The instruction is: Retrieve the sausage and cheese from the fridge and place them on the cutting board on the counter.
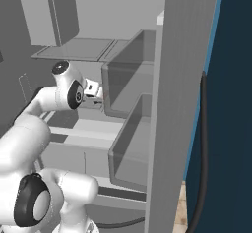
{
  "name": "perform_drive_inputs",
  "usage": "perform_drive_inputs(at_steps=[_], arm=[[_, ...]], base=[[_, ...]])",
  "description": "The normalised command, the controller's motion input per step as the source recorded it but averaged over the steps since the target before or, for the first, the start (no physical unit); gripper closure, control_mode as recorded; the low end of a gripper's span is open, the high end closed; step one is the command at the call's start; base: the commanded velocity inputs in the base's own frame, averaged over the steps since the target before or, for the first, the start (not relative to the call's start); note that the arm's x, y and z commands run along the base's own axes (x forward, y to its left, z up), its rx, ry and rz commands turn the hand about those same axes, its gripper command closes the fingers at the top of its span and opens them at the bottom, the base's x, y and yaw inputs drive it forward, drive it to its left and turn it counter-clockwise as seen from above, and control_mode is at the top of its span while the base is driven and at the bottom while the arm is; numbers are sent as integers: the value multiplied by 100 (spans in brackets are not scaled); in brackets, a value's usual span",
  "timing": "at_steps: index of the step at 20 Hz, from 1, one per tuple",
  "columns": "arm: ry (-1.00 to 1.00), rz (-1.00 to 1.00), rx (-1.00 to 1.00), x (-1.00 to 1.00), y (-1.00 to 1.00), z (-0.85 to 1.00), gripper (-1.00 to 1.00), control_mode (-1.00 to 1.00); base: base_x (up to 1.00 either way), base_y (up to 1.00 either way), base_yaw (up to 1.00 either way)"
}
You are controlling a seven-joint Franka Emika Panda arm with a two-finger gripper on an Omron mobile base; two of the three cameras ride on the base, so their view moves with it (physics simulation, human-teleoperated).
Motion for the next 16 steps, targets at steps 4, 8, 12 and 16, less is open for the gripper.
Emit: perform_drive_inputs(at_steps=[4, 8, 12, 16], arm=[[6, 4, 7, 51, 1, -37, -100, -100], [2, 7, 4, 39, 6, -50, -100, -100], [0, 3, 7, 39, 16, -29, -100, -100], [0, 0, 7, 34, 31, -27, -100, -100]], base=[[0, 0, 0], [0, 0, 0], [0, 0, 0], [0, 0, 0]])
